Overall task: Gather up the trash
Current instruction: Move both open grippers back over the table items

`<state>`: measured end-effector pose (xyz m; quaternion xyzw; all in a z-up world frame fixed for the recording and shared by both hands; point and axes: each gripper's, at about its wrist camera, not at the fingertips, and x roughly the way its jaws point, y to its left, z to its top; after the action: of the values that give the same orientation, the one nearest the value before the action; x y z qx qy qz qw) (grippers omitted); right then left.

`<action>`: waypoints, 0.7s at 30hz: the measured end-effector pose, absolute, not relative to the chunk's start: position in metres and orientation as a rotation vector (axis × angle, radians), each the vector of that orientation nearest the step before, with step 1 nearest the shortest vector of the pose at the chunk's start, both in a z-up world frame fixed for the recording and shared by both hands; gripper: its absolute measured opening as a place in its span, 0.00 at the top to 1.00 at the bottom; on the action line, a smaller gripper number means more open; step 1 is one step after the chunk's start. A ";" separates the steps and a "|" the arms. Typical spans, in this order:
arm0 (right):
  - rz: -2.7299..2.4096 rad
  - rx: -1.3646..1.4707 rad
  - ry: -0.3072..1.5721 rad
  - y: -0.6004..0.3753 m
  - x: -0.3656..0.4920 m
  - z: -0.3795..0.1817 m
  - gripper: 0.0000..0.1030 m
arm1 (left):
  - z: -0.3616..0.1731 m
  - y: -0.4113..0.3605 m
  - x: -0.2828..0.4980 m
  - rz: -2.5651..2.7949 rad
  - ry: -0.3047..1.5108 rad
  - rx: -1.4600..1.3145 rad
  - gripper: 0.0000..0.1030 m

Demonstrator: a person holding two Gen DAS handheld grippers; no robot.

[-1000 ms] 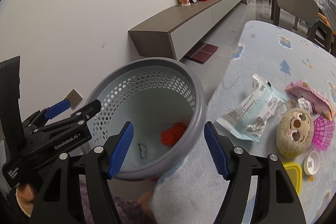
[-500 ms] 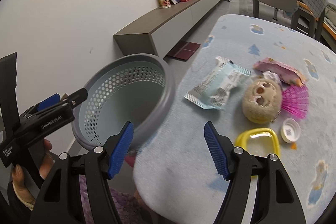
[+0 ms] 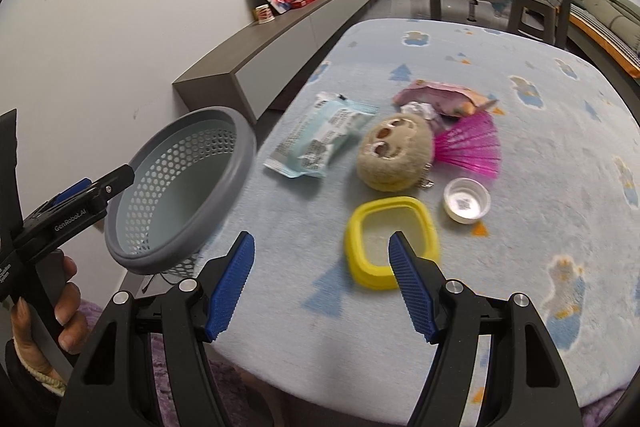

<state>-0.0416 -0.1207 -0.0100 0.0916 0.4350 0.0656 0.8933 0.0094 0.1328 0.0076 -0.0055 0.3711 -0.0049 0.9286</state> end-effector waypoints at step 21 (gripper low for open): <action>0.012 0.245 0.887 -0.182 -0.066 -0.017 0.35 | 0.004 0.044 -0.002 -0.178 0.763 0.083 0.09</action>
<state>-0.0657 -0.1816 -0.0171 0.1181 0.4280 0.0057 0.8960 -0.0018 0.0441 0.0044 0.0406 0.3717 -0.0868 0.9234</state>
